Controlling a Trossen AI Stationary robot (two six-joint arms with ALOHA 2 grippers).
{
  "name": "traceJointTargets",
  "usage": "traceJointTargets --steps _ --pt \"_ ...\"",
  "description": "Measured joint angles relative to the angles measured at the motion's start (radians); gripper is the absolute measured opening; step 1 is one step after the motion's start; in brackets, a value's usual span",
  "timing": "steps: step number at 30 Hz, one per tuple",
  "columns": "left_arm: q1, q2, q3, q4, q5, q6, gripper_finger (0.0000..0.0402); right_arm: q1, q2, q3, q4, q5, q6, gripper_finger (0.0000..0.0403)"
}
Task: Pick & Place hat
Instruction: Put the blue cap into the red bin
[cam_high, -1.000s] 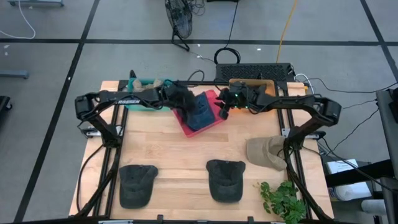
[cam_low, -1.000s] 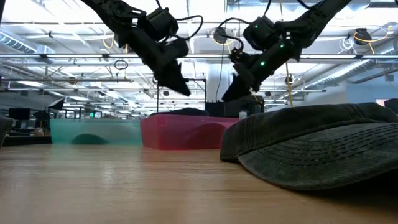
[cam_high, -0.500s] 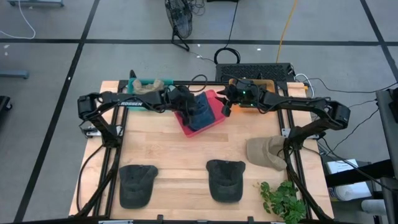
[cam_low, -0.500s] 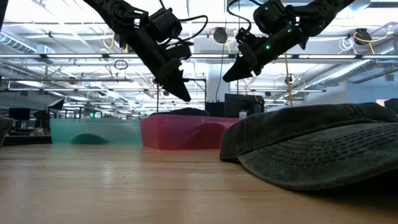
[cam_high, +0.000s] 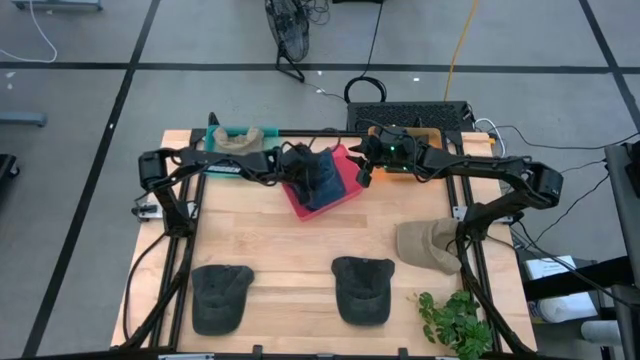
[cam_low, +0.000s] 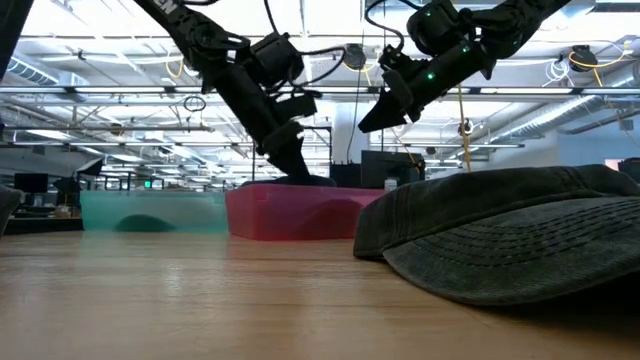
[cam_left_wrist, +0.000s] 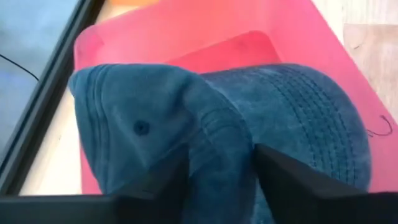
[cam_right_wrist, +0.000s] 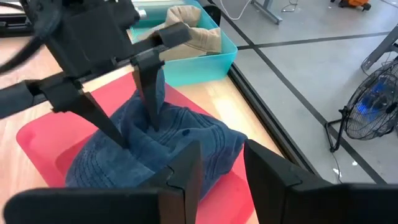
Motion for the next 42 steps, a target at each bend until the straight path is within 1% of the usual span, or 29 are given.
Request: traceJointTargets --steps 5,9,11,15,18,22,24,26,30,35,40,42 --pt "0.001 0.004 0.000 0.006 -0.006 0.029 0.0106 0.000 0.000 0.000 -0.001 0.000 -0.012 0.0100" --pt "0.011 -0.003 0.000 0.047 -0.009 0.025 0.0032 0.000 0.000 0.000 -0.001 0.001 -0.021 0.0100" --pt "0.018 -0.003 0.000 0.061 -0.008 0.022 0.0012 0.000 0.000 0.000 -0.001 0.003 -0.025 0.0100" --pt "0.035 -0.003 0.000 0.064 -0.008 0.023 0.0016 -0.002 0.000 0.000 -0.001 0.004 -0.041 0.0100" --pt "0.046 -0.006 0.000 0.070 -0.005 0.030 0.0008 -0.008 0.000 0.000 -0.001 0.005 -0.044 0.0100" --pt "0.062 -0.056 0.001 0.086 0.030 0.011 0.0010 -0.018 0.000 0.000 -0.016 0.005 -0.035 0.0100" --pt "0.064 -0.091 0.000 0.067 0.044 0.001 0.0008 -0.021 0.001 0.000 -0.032 0.005 -0.034 0.0100" --pt "0.058 -0.121 0.000 0.074 0.092 -0.009 0.0006 -0.024 0.001 0.000 -0.044 0.005 -0.034 0.0100" --pt "0.049 -0.170 0.000 0.047 0.270 -0.027 0.0011 -0.024 0.001 0.000 -0.066 0.004 -0.019 0.0100" --pt "0.038 -0.180 0.000 0.046 0.391 -0.072 0.0006 -0.024 0.001 0.000 -0.083 0.004 -0.018 0.0100" --pt "0.038 -0.174 -0.015 0.042 0.399 -0.145 0.0011 -0.024 0.001 0.000 -0.082 0.004 -0.010 0.0100" --pt "0.039 -0.173 -0.040 0.049 0.372 -0.168 0.0006 -0.024 0.001 0.000 -0.081 0.004 -0.011 0.0100"
